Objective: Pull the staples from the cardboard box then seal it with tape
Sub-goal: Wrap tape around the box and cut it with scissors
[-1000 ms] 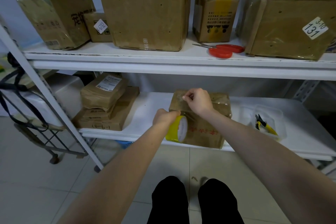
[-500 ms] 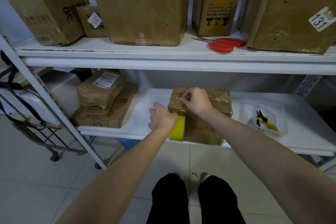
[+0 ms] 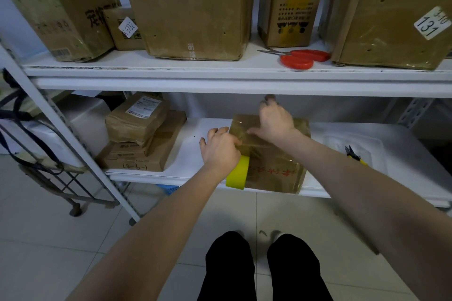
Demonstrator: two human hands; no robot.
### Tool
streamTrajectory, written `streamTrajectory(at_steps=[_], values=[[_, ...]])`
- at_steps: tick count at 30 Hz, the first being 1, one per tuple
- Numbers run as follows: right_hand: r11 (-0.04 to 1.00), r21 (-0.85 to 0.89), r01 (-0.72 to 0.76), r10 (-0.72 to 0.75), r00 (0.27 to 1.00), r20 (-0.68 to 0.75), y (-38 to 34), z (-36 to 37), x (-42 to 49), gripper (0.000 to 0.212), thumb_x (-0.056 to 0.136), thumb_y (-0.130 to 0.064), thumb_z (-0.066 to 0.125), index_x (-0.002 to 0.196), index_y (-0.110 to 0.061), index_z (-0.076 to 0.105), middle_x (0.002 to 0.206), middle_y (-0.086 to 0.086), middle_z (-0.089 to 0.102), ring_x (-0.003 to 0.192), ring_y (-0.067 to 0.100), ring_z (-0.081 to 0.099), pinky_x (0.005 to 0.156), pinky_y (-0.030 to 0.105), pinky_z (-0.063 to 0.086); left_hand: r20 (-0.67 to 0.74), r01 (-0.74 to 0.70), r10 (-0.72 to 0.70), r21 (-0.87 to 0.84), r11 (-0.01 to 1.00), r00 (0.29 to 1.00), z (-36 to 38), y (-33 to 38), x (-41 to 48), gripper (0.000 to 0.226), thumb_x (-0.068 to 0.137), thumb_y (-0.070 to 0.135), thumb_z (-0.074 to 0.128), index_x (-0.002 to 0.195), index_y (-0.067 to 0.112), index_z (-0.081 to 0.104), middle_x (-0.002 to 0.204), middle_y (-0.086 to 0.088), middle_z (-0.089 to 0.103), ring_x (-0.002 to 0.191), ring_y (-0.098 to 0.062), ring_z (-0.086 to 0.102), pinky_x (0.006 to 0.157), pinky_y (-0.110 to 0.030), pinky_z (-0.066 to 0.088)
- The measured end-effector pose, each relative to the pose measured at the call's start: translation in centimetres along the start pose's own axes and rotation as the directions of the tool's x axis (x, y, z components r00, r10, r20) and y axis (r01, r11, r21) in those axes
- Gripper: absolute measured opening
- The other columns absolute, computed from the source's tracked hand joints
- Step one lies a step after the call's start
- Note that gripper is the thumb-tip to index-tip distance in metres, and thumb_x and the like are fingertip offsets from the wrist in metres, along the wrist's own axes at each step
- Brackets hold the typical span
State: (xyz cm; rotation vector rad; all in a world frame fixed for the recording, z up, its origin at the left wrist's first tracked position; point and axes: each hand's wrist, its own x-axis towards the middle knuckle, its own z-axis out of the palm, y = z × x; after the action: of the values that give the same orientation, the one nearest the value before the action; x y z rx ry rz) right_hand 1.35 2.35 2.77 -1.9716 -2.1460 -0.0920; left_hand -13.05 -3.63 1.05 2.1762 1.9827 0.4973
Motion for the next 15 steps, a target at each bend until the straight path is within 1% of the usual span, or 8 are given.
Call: streamTrajectory(at_steps=[2,3,5,6,8,10,12,15], values=[[0.991,-0.029,0.129,-0.13,0.99,-0.048,0.5,0.1,-0.5,0.043,0.089,-0.032,0.062,0.126,-0.011,0.054,0.13,0.007,0.048,0.112,0.032,0.055,0.085,0.039,0.048,-0.002,0.006,-0.006,-0.024,1.0,1.0,-0.1,0.2,-0.1,0.033,0.089,0.011,0.054,0.111,0.03,0.07,0.145,0.001,0.042,0.137,-0.023,0.027,0.112,-0.048,0.023],[0.978,-0.008,0.209,-0.21,0.976,-0.057,0.5,0.6,-1.0,0.034,0.092,-0.024,0.055,0.125,-0.016,0.057,0.128,0.004,0.051,0.113,0.031,0.056,0.086,0.037,0.047,-0.003,0.008,-0.008,-0.026,1.0,1.0,0.0,0.2,-0.1,0.034,0.089,0.011,0.053,0.111,0.03,0.07,0.145,0.001,0.042,0.137,-0.023,0.027,0.111,-0.047,0.024],[0.943,0.041,0.331,-0.332,0.943,0.002,0.3,1.7,-2.0,0.038,0.094,-0.02,0.045,0.131,-0.024,0.055,0.136,-0.003,0.052,0.124,0.024,0.048,0.096,0.036,0.038,-0.006,0.007,-0.007,-0.033,0.999,1.0,0.0,0.3,-0.3,0.034,0.088,0.011,0.053,0.11,0.03,0.07,0.144,0.0,0.042,0.136,-0.024,0.028,0.109,-0.045,0.025],[0.934,0.058,0.353,-0.356,0.932,0.065,0.1,2.3,-2.4,0.042,0.096,-0.022,0.041,0.137,-0.027,0.049,0.144,-0.006,0.047,0.131,0.02,0.041,0.103,0.036,0.032,-0.002,0.01,-0.01,-0.033,0.999,1.0,0.0,0.4,-0.4,0.033,0.088,0.011,0.053,0.11,0.03,0.07,0.143,0.0,0.043,0.135,-0.024,0.029,0.108,-0.045,0.026],[0.932,0.028,0.362,-0.363,0.922,0.135,-0.2,3.0,-2.7,0.047,0.099,-0.028,0.036,0.146,-0.028,0.036,0.153,-0.011,0.033,0.141,0.014,0.026,0.111,0.038,0.021,0.005,0.016,-0.016,-0.025,1.0,1.0,-0.1,0.3,-0.6,0.032,0.089,0.013,0.054,0.11,0.03,0.07,0.143,-0.001,0.043,0.135,-0.024,0.029,0.107,-0.045,0.027],[0.93,-0.041,0.366,-0.358,0.923,0.14,0.0,3.2,-2.7,0.049,0.1,-0.033,0.031,0.149,-0.026,0.029,0.156,-0.011,0.027,0.144,0.012,0.019,0.114,0.042,0.013,0.006,0.028,-0.028,-0.016,0.999,1.0,0.1,0.2,-0.6,0.032,0.089,0.014,0.054,0.11,0.032,0.07,0.149,-0.002,0.036,0.137,-0.025,0.027,0.108,-0.047,0.027],[0.936,-0.075,0.345,-0.336,0.935,0.116,0.7,3.3,-3.1,0.05,0.101,-0.037,0.03,0.149,-0.023,0.031,0.155,-0.008,0.03,0.144,0.012,0.02,0.116,0.045,0.011,0.0,0.04,-0.04,-0.003,0.999,0.999,0.5,0.4,-0.8,0.033,0.089,0.014,0.055,0.112,0.032,0.069,0.154,-0.002,0.026,0.139,-0.026,0.024,0.11,-0.048,0.027],[0.929,-0.094,0.357,-0.355,0.934,0.037,1.6,3.0,-3.8,0.047,0.1,-0.037,0.036,0.141,-0.018,0.044,0.148,-0.003,0.043,0.14,0.016,0.031,0.115,0.044,0.014,0.002,0.051,-0.051,-0.011,0.999,0.999,0.9,0.4,-0.8,0.033,0.088,0.015,0.056,0.113,0.032,0.068,0.157,-0.001,0.019,0.14,-0.026,0.023,0.111,-0.047,0.028]])
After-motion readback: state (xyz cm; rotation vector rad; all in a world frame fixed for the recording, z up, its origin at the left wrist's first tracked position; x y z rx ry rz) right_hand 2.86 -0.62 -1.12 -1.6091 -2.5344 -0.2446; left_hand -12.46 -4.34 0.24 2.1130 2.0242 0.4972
